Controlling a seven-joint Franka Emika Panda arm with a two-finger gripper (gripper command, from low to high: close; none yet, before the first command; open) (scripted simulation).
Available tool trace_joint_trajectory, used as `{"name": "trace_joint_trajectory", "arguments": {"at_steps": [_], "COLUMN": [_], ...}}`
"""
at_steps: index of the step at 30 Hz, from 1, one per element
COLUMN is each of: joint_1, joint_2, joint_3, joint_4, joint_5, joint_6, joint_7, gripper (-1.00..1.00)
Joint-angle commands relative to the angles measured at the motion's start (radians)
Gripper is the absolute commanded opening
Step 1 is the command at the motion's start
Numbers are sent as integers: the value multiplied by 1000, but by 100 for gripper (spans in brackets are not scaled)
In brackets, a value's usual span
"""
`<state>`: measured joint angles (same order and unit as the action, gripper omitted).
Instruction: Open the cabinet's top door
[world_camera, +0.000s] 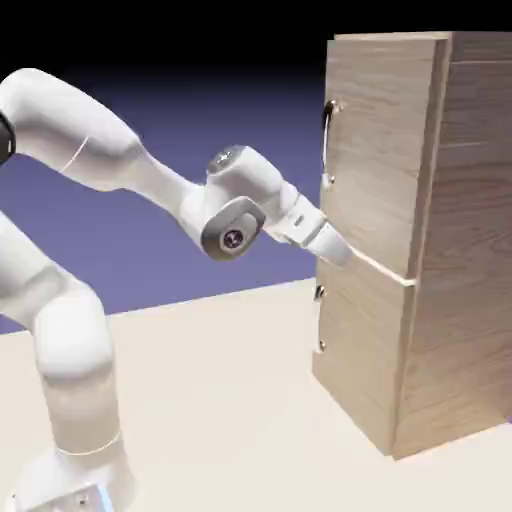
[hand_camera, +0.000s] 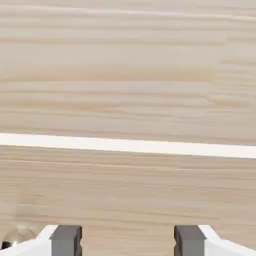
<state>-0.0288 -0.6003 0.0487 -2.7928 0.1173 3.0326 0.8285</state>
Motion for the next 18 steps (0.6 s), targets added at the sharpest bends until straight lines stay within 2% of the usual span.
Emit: {"name": "trace_joint_trajectory", "arguments": {"at_steps": [1, 18], "joint_1": [-15, -272], "joint_2": [-11, -202], "joint_3": [18, 325], "joint_4": [6, 115], "joint_5": [44, 783], "joint_6": [-2, -30], "joint_7": [32, 584], "gripper": [0, 0]}}
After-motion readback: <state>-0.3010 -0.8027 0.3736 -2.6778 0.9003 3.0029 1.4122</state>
